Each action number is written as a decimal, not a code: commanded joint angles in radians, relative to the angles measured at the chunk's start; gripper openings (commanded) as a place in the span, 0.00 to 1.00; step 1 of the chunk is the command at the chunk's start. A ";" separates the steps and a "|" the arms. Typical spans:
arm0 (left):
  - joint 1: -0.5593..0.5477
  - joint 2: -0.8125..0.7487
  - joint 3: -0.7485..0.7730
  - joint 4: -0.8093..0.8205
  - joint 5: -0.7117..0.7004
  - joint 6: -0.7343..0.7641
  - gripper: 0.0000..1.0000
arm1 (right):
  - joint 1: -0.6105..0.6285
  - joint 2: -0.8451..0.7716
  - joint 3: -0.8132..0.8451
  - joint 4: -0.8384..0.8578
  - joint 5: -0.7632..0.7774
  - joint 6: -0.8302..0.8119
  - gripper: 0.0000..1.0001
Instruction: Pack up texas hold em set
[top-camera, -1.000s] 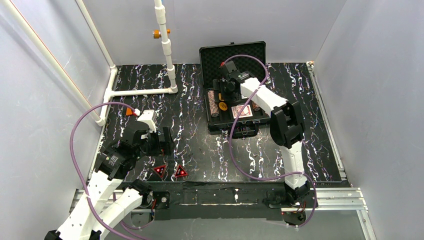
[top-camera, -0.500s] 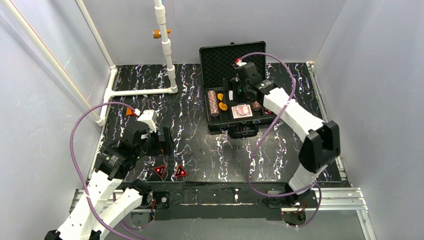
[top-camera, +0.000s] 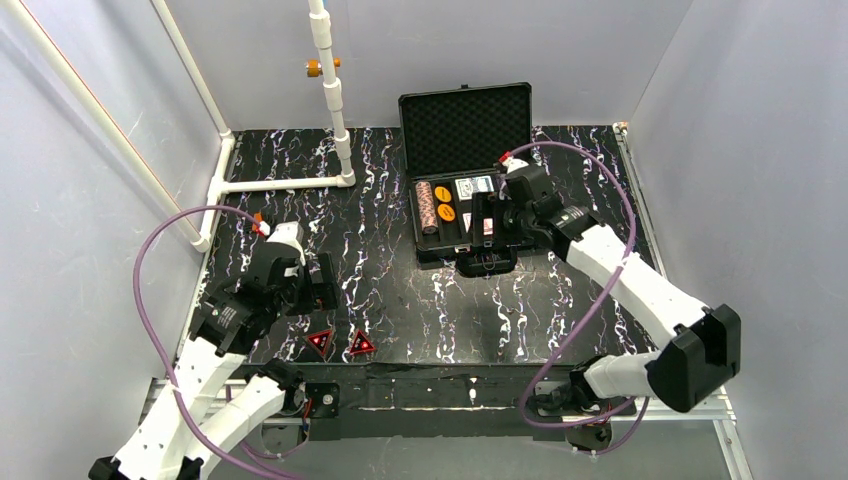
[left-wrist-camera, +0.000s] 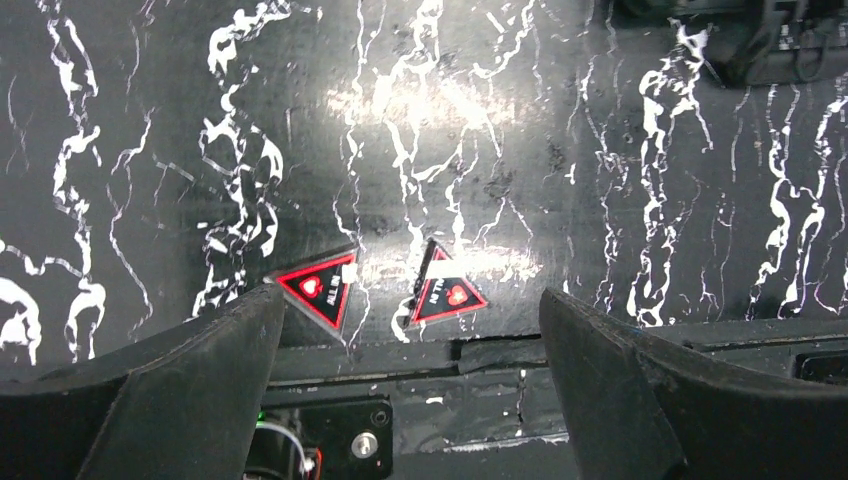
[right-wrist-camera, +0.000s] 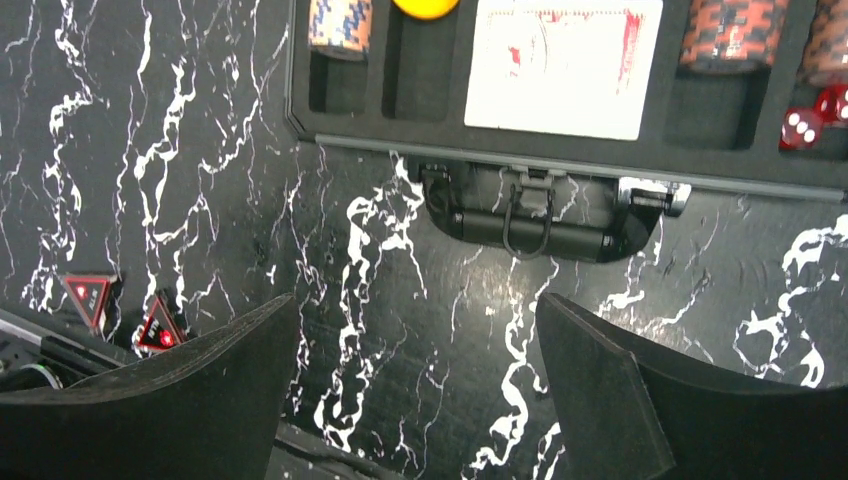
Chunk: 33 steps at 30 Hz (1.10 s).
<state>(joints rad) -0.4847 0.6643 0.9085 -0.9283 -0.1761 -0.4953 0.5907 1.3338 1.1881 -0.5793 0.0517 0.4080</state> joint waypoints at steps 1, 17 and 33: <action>0.004 0.051 0.058 -0.102 -0.022 -0.061 0.99 | 0.003 -0.081 -0.070 0.019 -0.019 0.010 0.95; -0.250 0.203 -0.073 -0.109 -0.063 -0.355 0.94 | 0.010 -0.270 -0.345 0.082 -0.112 0.071 0.98; -0.545 0.440 -0.100 -0.002 -0.185 -0.410 0.96 | 0.016 -0.259 -0.426 0.131 -0.112 0.016 0.98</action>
<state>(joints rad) -0.9977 1.0508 0.8234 -0.9592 -0.3054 -0.8860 0.6029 1.0798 0.7753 -0.4900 -0.0563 0.4530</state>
